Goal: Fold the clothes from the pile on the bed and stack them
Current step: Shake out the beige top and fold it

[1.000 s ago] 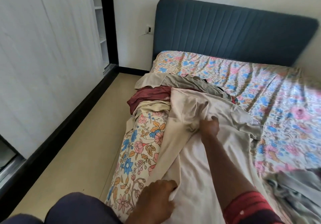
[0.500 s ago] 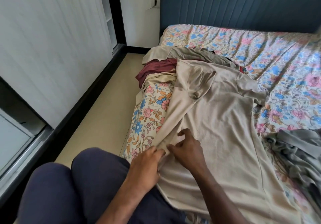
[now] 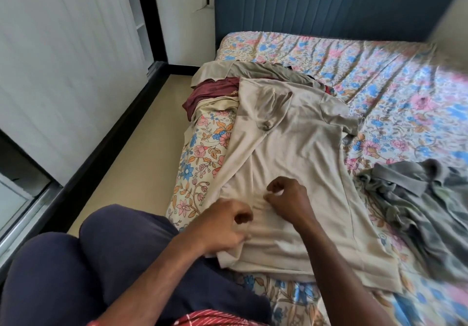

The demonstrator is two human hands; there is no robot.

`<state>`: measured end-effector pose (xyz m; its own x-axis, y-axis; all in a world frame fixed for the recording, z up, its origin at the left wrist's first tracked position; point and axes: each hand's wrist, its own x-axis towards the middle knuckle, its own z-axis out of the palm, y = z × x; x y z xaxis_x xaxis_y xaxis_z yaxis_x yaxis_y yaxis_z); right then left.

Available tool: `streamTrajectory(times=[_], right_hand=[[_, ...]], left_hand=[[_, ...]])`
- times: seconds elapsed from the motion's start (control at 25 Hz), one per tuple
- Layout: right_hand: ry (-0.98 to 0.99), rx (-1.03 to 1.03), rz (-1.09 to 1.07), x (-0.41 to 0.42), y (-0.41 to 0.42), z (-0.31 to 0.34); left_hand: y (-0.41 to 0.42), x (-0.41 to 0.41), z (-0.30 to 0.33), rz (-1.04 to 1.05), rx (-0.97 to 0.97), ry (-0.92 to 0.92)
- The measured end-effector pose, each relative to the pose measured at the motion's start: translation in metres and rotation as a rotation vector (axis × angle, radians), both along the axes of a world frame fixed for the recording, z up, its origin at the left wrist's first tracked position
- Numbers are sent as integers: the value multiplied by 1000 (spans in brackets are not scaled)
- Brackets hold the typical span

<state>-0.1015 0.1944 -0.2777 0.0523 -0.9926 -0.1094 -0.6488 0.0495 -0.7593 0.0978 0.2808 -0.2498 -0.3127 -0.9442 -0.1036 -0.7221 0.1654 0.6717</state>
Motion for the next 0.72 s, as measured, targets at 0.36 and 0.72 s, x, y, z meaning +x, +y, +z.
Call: streamTrajectory(times=[0.36, 0.72], right_hand=[[-537, -68, -695, -157, -155, 36], [-788, 314, -672, -206, -246, 29]], left_hand=[[-119, -138, -9, -42, -27, 50], [-170, -249, -13, -109, -39, -207]])
